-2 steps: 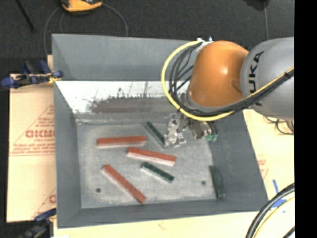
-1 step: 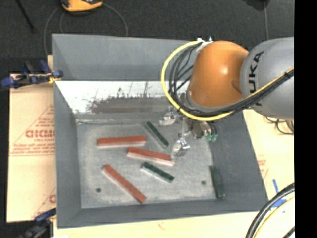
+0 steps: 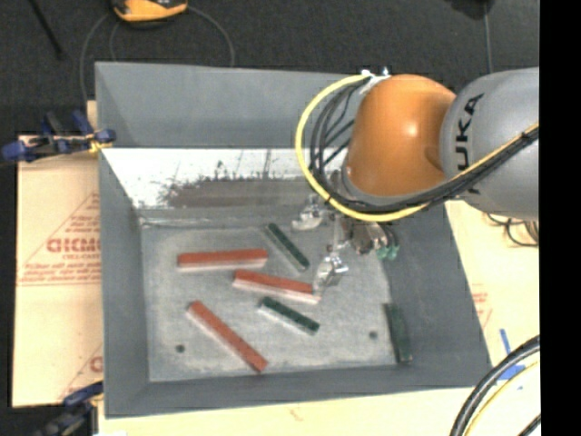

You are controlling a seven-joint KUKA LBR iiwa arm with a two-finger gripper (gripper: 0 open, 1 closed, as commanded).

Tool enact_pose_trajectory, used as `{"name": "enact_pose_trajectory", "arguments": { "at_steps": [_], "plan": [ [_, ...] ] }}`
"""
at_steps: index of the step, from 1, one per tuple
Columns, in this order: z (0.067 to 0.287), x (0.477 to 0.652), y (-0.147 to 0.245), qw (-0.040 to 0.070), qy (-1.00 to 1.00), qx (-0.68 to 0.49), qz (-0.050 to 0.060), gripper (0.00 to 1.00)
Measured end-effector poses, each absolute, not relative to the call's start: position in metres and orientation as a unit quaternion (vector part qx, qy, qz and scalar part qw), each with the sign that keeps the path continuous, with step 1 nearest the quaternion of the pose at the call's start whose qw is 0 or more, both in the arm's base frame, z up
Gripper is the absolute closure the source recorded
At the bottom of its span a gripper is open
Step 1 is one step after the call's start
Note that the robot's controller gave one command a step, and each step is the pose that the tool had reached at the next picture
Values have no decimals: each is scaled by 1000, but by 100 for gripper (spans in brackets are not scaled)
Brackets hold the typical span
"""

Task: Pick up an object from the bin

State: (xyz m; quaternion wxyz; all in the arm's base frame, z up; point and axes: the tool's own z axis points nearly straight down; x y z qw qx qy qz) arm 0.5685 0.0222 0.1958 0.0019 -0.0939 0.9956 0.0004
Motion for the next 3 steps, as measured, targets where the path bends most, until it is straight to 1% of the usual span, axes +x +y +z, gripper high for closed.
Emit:
{"name": "enact_pose_trajectory", "arguments": {
  "at_steps": [1, 2, 3],
  "plan": [
    [81, 572, 31, 4, 999, -48, 1, 100],
    [81, 572, 31, 4, 999, -48, 1, 100],
    [207, 577, 30, 2, 999, -36, 1, 100]
  ]
}}
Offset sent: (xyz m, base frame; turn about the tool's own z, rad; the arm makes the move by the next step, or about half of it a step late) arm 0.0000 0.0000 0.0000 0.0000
